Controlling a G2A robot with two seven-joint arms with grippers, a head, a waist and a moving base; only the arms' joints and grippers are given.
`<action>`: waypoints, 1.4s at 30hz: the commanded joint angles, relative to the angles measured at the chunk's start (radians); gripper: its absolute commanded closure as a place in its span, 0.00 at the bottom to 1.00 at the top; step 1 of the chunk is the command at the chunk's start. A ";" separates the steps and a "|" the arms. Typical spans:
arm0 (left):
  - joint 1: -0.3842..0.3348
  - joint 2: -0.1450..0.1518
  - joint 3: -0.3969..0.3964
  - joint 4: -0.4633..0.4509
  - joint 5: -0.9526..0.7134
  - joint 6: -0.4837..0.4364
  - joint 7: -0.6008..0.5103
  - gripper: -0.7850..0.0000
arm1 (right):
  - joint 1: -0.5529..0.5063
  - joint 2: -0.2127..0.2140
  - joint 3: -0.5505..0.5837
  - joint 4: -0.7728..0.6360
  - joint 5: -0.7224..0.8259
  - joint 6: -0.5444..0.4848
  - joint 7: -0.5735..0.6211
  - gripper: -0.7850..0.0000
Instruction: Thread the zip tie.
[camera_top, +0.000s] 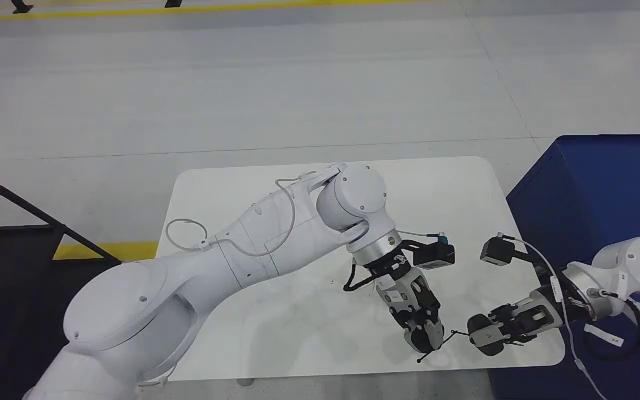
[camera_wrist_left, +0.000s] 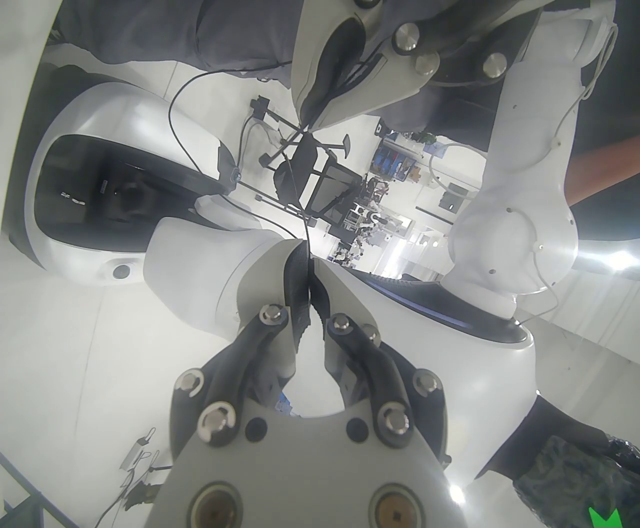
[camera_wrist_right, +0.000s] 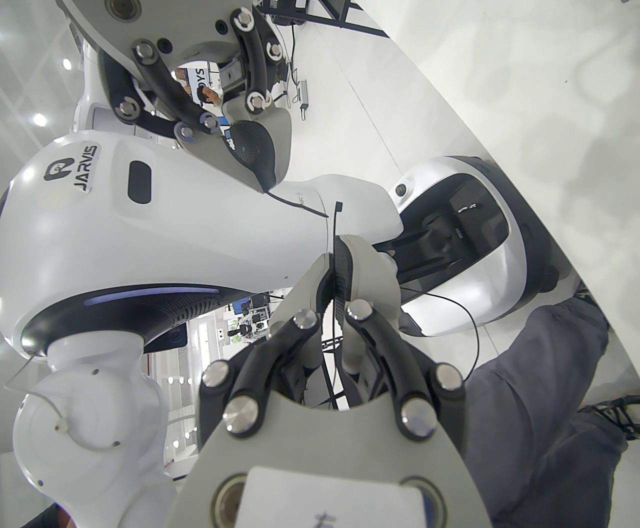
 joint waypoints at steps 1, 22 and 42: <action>0.000 0.000 0.000 0.000 0.000 0.000 0.000 1.00 | 0.000 0.000 0.000 0.000 0.000 0.000 0.000 1.00; 0.000 0.000 0.000 0.000 0.000 0.000 0.000 1.00 | 0.008 -0.013 -0.005 0.019 0.095 0.031 0.051 1.00; 0.035 0.007 -0.046 -0.042 0.077 0.056 0.041 1.00 | 0.010 -0.013 -0.010 0.049 0.042 -0.010 0.051 1.00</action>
